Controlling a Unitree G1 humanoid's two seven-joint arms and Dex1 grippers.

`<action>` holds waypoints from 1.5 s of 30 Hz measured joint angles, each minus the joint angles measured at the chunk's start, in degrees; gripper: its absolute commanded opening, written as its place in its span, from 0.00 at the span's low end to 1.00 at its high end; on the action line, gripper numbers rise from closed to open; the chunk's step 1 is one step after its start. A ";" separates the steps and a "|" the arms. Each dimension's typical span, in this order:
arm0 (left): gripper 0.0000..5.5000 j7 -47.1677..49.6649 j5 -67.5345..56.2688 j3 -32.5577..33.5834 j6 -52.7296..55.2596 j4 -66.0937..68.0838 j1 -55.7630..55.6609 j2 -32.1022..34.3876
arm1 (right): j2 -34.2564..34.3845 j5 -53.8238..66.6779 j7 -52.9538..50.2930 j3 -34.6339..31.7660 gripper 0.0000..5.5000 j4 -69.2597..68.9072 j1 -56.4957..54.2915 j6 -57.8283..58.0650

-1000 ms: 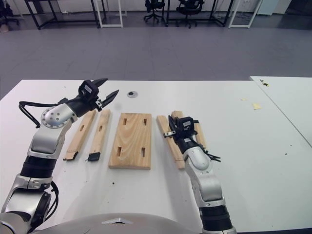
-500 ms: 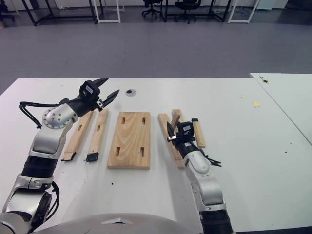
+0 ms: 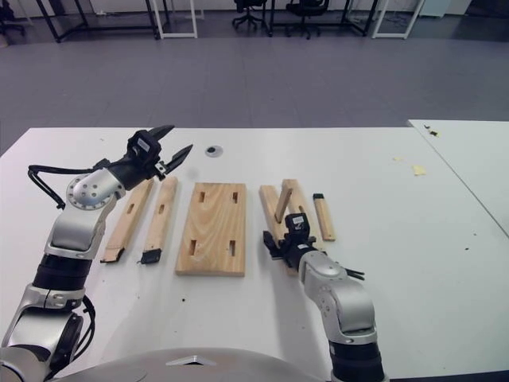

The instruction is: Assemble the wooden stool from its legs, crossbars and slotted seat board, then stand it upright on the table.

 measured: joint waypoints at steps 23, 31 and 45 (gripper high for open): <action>0.53 1.99 -33.62 11.06 30.28 -3.03 3.69 -16.60 | -10.01 -1.17 17.76 1.56 0.38 -0.13 -9.89 -22.15; 0.53 12.05 -60.58 20.97 44.29 -7.22 0.10 -21.40 | -9.88 -1.80 21.36 6.35 0.38 -2.17 -13.54 -26.29; 0.30 16.09 -61.65 20.69 45.00 -5.95 -0.37 -20.16 | -10.61 -3.95 23.92 9.07 0.38 -1.74 -13.41 -31.24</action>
